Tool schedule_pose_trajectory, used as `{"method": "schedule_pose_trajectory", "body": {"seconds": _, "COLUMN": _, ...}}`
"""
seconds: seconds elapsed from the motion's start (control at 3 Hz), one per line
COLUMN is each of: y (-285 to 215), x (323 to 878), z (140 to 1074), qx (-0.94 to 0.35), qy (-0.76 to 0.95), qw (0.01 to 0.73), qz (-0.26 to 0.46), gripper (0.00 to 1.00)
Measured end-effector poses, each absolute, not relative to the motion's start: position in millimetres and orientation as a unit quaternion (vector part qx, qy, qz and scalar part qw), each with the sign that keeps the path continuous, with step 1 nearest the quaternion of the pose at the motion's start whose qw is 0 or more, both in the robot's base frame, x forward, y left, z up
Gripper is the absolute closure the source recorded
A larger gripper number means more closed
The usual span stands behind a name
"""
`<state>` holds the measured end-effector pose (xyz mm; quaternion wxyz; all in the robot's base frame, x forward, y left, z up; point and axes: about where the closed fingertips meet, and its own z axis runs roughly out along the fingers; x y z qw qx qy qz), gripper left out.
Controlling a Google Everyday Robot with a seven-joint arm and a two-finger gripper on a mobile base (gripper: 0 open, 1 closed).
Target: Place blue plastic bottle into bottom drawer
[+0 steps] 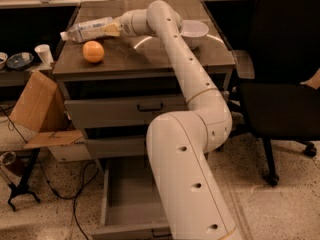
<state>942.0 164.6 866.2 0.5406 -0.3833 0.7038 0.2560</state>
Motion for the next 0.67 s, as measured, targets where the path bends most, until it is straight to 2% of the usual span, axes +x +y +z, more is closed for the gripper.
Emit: {"method": "schedule_pose_trajectory", "body": {"seconds": 0.67, "y": 160.9, "x": 943.6, "z": 868.1, "qx": -0.384, "qy": 0.701, "qw": 0.544, "qz": 0.255, "gripper": 0.98}}
